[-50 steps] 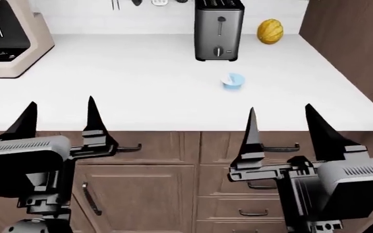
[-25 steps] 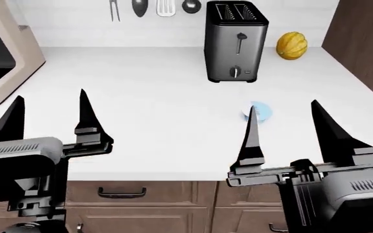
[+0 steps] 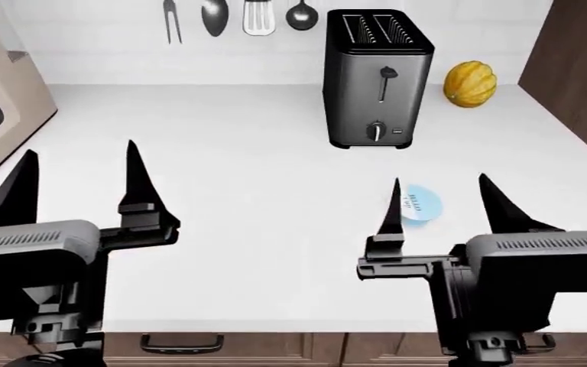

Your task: Pick the jello cup and salsa from the counter and place them in the cabinets closest to them.

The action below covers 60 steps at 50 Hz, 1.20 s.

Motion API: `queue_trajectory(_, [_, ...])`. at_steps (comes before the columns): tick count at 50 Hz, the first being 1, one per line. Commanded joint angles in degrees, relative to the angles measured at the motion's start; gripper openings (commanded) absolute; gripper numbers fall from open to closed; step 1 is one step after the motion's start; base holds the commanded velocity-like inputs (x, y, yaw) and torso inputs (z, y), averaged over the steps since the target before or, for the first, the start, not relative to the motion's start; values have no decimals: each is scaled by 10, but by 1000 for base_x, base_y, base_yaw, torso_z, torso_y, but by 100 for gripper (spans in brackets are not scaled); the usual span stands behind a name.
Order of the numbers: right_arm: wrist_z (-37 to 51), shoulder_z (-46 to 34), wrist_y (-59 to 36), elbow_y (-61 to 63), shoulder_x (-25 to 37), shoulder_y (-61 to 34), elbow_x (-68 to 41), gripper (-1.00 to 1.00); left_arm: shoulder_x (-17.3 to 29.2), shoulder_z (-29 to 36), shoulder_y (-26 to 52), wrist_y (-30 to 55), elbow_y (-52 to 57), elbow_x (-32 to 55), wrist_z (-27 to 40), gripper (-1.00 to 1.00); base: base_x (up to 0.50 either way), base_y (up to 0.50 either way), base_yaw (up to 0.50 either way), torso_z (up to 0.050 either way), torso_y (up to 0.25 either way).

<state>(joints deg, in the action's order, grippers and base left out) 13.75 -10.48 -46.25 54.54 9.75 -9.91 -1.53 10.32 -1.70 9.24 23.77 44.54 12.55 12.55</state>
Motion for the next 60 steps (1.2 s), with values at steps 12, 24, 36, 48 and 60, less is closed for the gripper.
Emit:
queue_trajectory(12, [6, 14, -182, -62, -25, -50, -22, 100, 9, 7, -1, -1, -1, 10, 7, 100, 0, 0, 0, 0, 0])
queue_trajectory(24, [11, 20, -168, -112, -24, -52, -26, 100, 17, 14, -1, -4, -5, 17, 15, 100, 0, 0, 0, 0, 0])
queue_trajectory(36, [14, 27, -150, -152, -25, -54, -33, 100, 25, 20, -3, -9, -5, 22, 23, 100, 0, 0, 0, 0, 0])
queue_trajectory(48, [-4, 63, -113, -249, -31, -82, -61, 100, 33, 33, -5, -12, 0, 19, 30, 100, 0, 0, 0, 0, 0])
queue_trajectory(60, [-8, 79, -85, -332, -36, -106, -76, 100, 39, 37, -6, -15, 1, 22, 37, 100, 0, 0, 0, 0, 0])
